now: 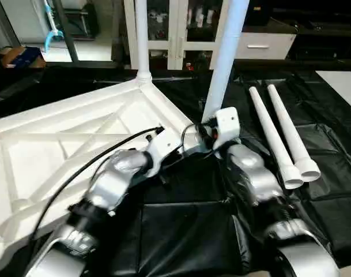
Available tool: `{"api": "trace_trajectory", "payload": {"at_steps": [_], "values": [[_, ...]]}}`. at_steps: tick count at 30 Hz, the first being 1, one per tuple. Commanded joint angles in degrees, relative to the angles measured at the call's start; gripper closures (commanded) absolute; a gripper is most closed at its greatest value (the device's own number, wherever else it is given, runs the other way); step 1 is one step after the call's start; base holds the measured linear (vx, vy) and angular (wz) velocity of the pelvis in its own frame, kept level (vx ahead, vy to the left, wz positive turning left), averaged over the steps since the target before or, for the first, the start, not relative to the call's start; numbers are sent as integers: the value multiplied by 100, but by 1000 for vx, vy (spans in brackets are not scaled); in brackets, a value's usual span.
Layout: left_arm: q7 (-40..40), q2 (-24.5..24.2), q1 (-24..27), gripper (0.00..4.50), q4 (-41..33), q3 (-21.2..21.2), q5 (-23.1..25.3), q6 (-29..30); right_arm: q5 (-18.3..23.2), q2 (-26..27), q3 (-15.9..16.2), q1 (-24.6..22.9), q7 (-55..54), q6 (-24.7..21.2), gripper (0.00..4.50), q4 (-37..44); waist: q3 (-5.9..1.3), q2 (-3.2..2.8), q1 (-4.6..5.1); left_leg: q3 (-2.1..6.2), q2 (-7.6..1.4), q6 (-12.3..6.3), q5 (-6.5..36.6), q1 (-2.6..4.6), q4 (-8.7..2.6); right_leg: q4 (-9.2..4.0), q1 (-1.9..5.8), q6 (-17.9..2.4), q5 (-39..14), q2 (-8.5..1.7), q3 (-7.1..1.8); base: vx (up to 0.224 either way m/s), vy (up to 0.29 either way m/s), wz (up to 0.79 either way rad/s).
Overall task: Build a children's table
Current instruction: Rotate leg to tighten
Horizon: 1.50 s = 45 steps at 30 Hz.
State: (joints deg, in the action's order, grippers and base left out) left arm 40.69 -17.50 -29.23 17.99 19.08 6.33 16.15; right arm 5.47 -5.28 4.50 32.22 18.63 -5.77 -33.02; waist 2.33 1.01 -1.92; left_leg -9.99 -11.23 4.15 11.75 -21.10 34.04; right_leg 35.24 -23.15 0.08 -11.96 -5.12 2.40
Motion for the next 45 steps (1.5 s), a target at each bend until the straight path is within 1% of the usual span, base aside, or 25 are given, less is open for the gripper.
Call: {"api": "trace_trajectory", "payload": {"at_steps": [1,2,3,4,5,6,7,8,9,11,12,13,14,15,17,18,19,24,25,27,30,34,39,43,45], "values": [[386,-219,193,450,-254,194,-20,-414,104,-172,387,-179,702,196,259,656,-367,5,-50,8,-114,-573,-268,37,-319,-200,392,-1456,1348,-194,-176,0,0,0],[602,-356,314,450,-397,280,-61,-658,78,-350,463,-294,847,210,259,879,-361,-3,-44,4,-123,-641,-279,42,-312,-191,369,-1460,1403,-192,-175,0,0,0],[888,-595,528,450,-619,393,-107,-919,70,-743,604,-533,1252,223,189,1302,-349,-5,-36,0,-135,-669,-173,46,-320,-205,358,-1460,1280,-191,-169,0,0,0],[990,-703,630,450,-711,427,-121,-995,115,-951,651,-664,1509,204,189,1527,-342,-6,-25,-10,-150,-659,-72,50,-327,-206,347,-1464,1137,-191,-173,0,0,0],[1094,-791,726,450,-794,440,-161,-1083,267,-1128,623,-790,1773,106,189,1770,-342,-6,-25,-10,-150,-659,-72,50,-327,-206,347,-1464,1137,-191,-173,0,0,0],[1171,-850,795,450,-845,445,-196,-1165,384,-1238,575,-878,1977,35,168,1933,-325,-13,-51,-12,-171,-631,98,72,-337,-227,336,-1435,960,-192,-179,0,0,0],[1171,-850,795,450,-845,445,-196,-1165,384,-1238,575,-878,1977,35,168,1933,-316,-13,-52,-22,-170,-629,166,80,-343,-239,317,-1439,881,-188,-182,0,0,0],[1312,-904,926,450,-998,378,-342,-1213,612,-1507,440,-1049,2440,-70,154,2222,-304,-36,-46,-23,-174,-558,296,93,-365,-257,301,-1454,669,-187,-181,0,0,0],[1346,-915,957,450,-1036,357,-374,-1235,662,-1576,409,-1092,2561,-91,147,2291,-296,-14,-62,-19,-191,-505,426,92,-368,-263,308,-1440,545,-197,-189,0,0,0],[1477,-980,1079,450,-1231,278,-504,-1258,860,-1946,339,-1294,3058,-190,137,2590,-281,-12,-75,-30,-194,-466,592,102,-385,-282,304,-1425,370,-198,-196,0,0,0],[1525,-1022,1123,450,-1309,258,-554,-1281,973,-2135,345,-1393,3265,-271,124,2737,-264,-2,-102,-29,-202,-403,730,96,-401,-300,301,-1379,162,-201,-201,0,0,0],[1576,-1080,1168,450,-1416,243,-613,-1300,1128,-2412,350,-1556,3569,-374,111,2914,-269,-5,-120,-32,-199,-386,796,103,-399,-308,298,-1351,96,-203,-205,0,0,0],[1576,-1080,1168,450,-1416,243,-613,-1300,1128,-2412,350,-1556,3569,-374,106,2914,-263,0,-125,-33,-199,-390,802,102,-400,-315,297,-1331,85,-200,-208,0,0,0],[1626,-1123,1203,450,-1513,225,-687,-1282,1242,-2618,319,-1708,3824,-438,106,2996,-263,10,-120,-34,-193,-384,790,90,-397,-309,294,-1326,73,-205,-209,0,0,0],[1664,-1131,1227,450,-1574,212,-747,-1248,1238,-2679,288,-1777,3905,-406,106,2943,-266,24,-117,-30,-187,-390,815,70,-393,-316,298,-1320,-20,-217,-210,0,0,0],[1700,-1132,1245,450,-1613,207,-783,-1234,1199,-2683,280,-1799,3901,-363,106,2875,-267,29,-113,-38,-182,-396,772,75,-385,-320,279,-1328,-11,-213,-211,0,0,0],[1732,-1127,1265,450,-1647,197,-804,-1213,1202,-2677,274,-1821,3936,-354,106,2833,-266,29,-104,-35,-179,-397,763,68,-387,-319,282,-1340,-28,-212,-207,0,0,0],[1842,-1130,1323,450,-1776,210,-856,-1139,1355,-2544,261,-1866,3988,-318,106,2637,-288,13,-112,-35,-177,-500,494,78,-359,-282,278,-1438,297,-200,-199,0,0,0],[1842,-1130,1323,450,-1776,210,-856,-1139,1355,-2544,261,-1866,3988,-318,106,2637,-289,19,-110,-39,-175,-510,472,75,-355,-279,279,-1448,337,-199,-200,0,0,0],[1862,-1157,1327,450,-1792,246,-879,-1128,1415,-2448,240,-1808,3978,-291,134,2601,-289,8,-117,-36,-169,-524,464,71,-354,-275,286,-1464,350,-202,-196,0,0,0],[1895,-1170,1330,450,-1804,264,-874,-1113,1432,-2386,241,-1765,4047,-275,151,2528,-290,12,-113,-34,-174,-513,469,75,-356,-271,289,-1472,357,-194,-192,0,0,0],[1926,-1159,1329,450,-1807,235,-835,-1086,1476,-2414,279,-1789,4221,-326,188,2514,-290,13,-114,-31,-175,-501,509,74,-357,-275,295,-1458,297,-200,-192,0,0,0],[1949,-1188,1338,450,-1811,245,-838,-1056,1491,-2440,270,-1817,4251,-352,240,2527,-301,17,-121,-32,-168,-539,379,74,-342,-259,302,-1482,442,-197,-191,0,0,0],[1938,-1210,1360,450,-1812,272,-797,-1014,1425,-2376,219,-1829,4058,-393,258,2469,-301,14,-119,-34,-169,-549,366,78,-339,-256,298,-1496,453,-193,-189,0,0,0],[1907,-1215,1364,450,-1802,282,-752,-999,1369,-2299,187,-1811,3893,-401,261,2413,-291,9,-112,-35,-169,-518,438,75,-348,-267,290,-1491,337,-199,-189,0,0,0]]}}
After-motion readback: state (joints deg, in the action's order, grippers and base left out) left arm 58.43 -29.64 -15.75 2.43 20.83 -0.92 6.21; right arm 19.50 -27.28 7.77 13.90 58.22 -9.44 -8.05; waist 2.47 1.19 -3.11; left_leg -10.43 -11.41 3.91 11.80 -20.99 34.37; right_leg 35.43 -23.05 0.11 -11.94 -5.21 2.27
